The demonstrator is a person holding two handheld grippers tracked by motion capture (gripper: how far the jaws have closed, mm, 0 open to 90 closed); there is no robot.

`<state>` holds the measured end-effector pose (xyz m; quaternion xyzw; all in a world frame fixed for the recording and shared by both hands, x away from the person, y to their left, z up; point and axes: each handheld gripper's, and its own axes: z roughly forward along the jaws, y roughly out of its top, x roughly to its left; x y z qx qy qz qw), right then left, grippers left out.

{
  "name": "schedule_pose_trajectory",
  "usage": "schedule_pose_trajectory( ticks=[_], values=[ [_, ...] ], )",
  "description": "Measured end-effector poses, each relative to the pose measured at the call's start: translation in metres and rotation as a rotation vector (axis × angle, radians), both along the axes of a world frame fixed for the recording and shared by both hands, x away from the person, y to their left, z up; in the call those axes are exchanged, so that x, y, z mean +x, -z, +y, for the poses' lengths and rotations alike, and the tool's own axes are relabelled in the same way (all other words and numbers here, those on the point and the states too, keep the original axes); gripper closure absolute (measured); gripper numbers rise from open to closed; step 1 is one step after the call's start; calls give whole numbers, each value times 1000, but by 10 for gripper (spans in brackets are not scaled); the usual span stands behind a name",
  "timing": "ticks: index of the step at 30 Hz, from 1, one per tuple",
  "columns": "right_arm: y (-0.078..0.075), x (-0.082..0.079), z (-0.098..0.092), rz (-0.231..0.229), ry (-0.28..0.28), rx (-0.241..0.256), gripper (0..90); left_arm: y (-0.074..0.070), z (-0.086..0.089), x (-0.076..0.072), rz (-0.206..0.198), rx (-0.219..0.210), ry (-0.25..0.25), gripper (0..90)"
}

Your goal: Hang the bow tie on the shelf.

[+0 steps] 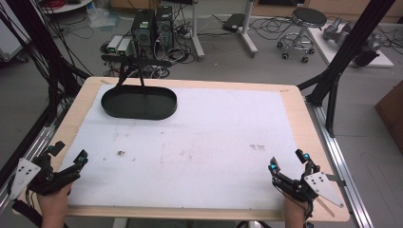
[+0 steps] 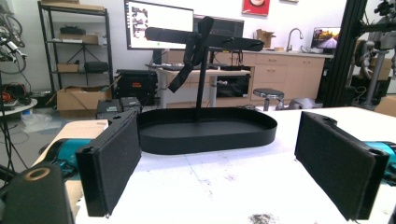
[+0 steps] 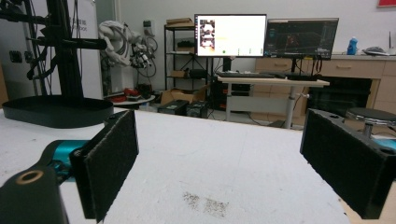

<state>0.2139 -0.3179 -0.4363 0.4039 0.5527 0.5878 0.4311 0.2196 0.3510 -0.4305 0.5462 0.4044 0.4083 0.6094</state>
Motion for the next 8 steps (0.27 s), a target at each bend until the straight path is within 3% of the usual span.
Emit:
schedule_pose_trajectory(
  ticks=[8],
  values=[
    [-1,0,1,2,0,-5,105,0,1,0,2,-7,8,150]
  ],
)
